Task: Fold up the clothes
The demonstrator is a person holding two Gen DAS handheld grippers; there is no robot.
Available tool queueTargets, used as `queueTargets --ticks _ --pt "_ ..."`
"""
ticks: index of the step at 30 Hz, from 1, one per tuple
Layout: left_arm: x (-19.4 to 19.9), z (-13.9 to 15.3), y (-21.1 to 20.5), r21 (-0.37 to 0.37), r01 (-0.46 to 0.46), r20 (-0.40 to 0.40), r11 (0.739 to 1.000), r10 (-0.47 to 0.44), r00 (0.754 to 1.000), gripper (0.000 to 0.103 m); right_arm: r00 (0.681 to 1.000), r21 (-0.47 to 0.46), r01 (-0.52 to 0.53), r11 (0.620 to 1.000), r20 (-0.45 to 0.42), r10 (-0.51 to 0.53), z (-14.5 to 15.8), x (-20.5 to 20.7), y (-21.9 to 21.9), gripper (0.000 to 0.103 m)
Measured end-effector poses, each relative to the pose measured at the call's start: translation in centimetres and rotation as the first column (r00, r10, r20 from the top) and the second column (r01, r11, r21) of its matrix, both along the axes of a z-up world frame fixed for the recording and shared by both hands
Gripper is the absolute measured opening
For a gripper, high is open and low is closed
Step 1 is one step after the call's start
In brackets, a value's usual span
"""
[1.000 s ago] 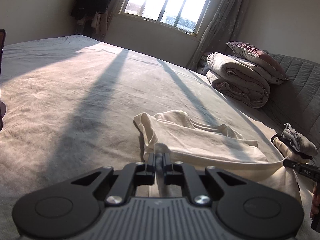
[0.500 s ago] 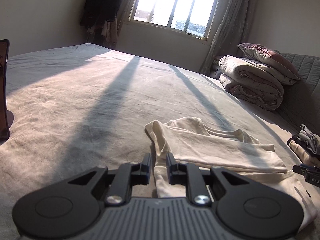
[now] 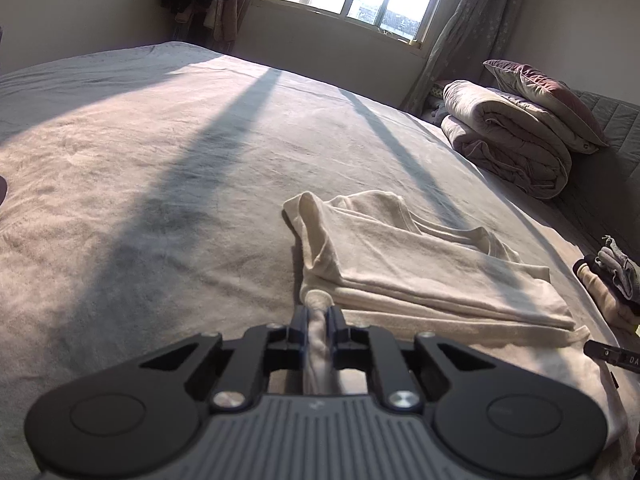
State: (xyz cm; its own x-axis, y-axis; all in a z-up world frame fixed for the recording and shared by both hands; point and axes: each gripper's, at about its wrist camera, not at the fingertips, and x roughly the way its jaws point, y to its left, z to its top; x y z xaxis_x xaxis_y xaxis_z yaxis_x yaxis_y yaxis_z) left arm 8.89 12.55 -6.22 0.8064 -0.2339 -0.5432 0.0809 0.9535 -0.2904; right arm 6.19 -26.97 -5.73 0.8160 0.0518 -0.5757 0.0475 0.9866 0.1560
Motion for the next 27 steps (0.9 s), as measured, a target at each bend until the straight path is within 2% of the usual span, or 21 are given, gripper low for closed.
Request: queueTargets --ticks 4,6,8,10,11,12,13,20,24,27 --pt "0.4 -0.3 -0.5 0.030 -0.001 -0.029 1.000 0.002 1.000 0.010 1.000 0.044 0.009 0.999 -0.020 -0.009 0.2 -0.3 -0.6 0.005" --pt "0.7 -0.6 -0.8 0.054 0.002 -0.053 0.999 0.001 0.999 0.013 0.999 0.065 0.014 0.998 -0.029 -0.013 0.2 -0.4 -0.9 0.008" --pt "0.4 -0.2 -0.5 0.044 0.007 -0.076 0.999 -0.003 0.997 0.020 0.999 0.094 0.016 0.995 -0.038 -0.013 0.4 -0.7 -1.3 0.015" --pt "-0.4 0.4 0.3 -0.007 0.024 -0.096 1.000 -0.025 0.995 0.030 0.999 0.152 0.004 0.988 -0.040 0.002 1.0 -1.5 -2.0 0.025" --pt "-0.7 0.5 0.6 -0.024 0.033 -0.100 0.999 -0.035 0.994 0.030 0.999 0.181 -0.002 0.983 -0.040 0.009 1.2 -1.8 -2.4 0.029" --pt "-1.1 0.7 1.1 -0.044 0.044 -0.109 0.998 -0.049 0.993 0.030 0.999 0.210 -0.007 0.978 -0.041 0.016 1.5 -2.2 -2.8 0.039" --pt "-1.4 0.8 1.5 -0.065 0.050 -0.119 0.997 -0.057 0.991 0.030 0.999 0.238 -0.013 0.971 -0.041 0.024 1.8 -2.6 -3.2 0.041" --pt "-4.2 1.1 4.2 -0.222 0.106 -0.172 0.969 -0.146 0.974 0.029 0.992 0.401 -0.047 0.915 -0.090 0.090 1.8 -5.5 -4.8 0.041" --pt "-6.1 1.4 4.6 -0.234 0.157 -0.157 0.960 -0.196 0.968 0.028 0.986 0.462 -0.054 0.885 -0.114 0.120 0.9 -7.2 -5.4 0.039" --pt "-7.0 1.3 4.5 -0.227 0.193 -0.154 0.955 -0.231 0.961 0.028 0.983 0.477 -0.068 0.876 -0.116 0.139 0.5 -8.0 -5.4 0.031"
